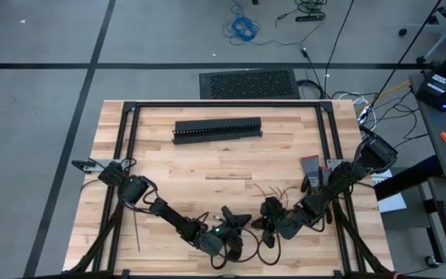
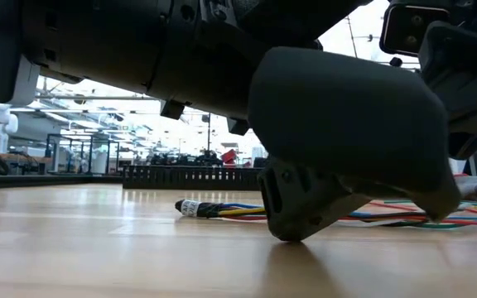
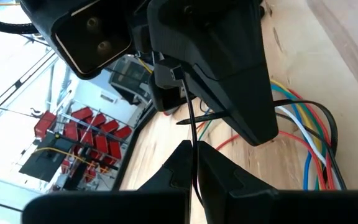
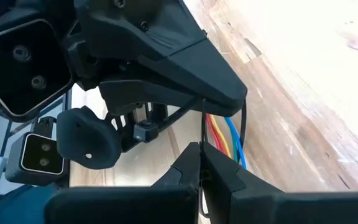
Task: Ziptie cables
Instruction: Wrap the cable wires with the black zip tie
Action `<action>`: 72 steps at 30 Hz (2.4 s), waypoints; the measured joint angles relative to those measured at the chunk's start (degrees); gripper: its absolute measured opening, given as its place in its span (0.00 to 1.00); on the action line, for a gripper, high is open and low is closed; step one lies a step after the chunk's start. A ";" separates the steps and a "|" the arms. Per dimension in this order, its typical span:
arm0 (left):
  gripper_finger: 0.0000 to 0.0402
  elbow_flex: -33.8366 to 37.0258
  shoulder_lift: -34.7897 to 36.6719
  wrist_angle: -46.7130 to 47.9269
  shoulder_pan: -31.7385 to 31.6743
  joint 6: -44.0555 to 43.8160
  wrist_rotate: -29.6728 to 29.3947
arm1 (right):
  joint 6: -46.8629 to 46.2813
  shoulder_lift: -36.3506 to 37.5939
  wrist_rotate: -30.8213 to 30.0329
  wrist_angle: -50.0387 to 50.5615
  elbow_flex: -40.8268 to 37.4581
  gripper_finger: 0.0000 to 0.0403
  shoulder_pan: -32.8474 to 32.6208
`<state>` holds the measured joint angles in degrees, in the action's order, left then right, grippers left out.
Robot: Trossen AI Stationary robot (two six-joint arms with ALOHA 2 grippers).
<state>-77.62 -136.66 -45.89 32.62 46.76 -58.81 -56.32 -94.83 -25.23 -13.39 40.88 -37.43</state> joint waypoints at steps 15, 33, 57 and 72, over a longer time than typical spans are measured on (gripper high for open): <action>0.27 0.00 0.00 -0.28 -0.02 -4.30 1.51 | 2.15 -0.02 1.63 0.06 0.00 0.00 2.23; 0.47 0.08 -0.26 -6.13 -0.25 6.63 -1.23 | -0.79 -0.04 -0.91 3.63 -0.02 0.00 2.54; 0.47 0.15 -0.38 -20.78 -1.26 16.72 -4.89 | -1.53 -0.02 -1.80 5.11 -0.02 0.00 2.47; 0.14 0.07 -0.26 -20.63 -1.26 12.16 -4.91 | -1.52 -0.02 -1.75 5.11 -0.02 0.00 2.18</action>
<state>-77.56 -136.93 -66.52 31.35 58.92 -63.72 -57.84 -94.85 -26.98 -8.28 40.87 -35.25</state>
